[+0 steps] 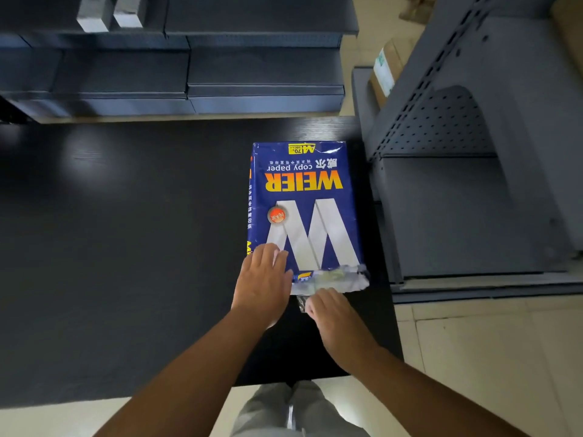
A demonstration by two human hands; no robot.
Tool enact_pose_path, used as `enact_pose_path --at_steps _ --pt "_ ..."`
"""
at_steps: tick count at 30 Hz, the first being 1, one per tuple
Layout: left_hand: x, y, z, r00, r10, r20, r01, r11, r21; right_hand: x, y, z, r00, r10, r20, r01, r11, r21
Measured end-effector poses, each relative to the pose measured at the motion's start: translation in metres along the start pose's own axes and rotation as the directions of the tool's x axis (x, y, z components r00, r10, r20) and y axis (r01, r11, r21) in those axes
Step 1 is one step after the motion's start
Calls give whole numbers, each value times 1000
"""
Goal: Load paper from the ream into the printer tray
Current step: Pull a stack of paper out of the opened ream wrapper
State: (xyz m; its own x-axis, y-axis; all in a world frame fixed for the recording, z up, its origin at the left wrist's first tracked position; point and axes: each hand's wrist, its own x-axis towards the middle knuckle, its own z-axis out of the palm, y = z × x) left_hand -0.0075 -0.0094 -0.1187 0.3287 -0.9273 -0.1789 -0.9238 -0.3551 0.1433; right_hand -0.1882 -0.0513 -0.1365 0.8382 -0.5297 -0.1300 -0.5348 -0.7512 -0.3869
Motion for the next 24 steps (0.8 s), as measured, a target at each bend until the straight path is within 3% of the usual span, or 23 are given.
enact_pose_path --at_steps 6,11,13,17,19,24 --pt "-9 6 3 998 -48 -35 47 998 -36 -5 -1 11 996 16 -83 -14 1000 26" --pt "-18 6 4 998 -56 -33 55 997 -48 -9 5 8 982 171 -84 -138 941 308" --pt "-21 7 4 998 -61 -30 59 996 -60 -9 9 2 938 319 -135 -245 886 394" --pt "-22 7 5 996 -83 -26 80 993 -90 -3 24 -11 731 662 -165 -512 692 509" --pt "-23 7 6 996 -87 -27 84 992 -95 1 29 -13 686 709 -161 -551 652 521" --pt "-24 7 8 995 -98 -22 95 990 -104 7 29 -15 655 734 -177 -572 635 519"
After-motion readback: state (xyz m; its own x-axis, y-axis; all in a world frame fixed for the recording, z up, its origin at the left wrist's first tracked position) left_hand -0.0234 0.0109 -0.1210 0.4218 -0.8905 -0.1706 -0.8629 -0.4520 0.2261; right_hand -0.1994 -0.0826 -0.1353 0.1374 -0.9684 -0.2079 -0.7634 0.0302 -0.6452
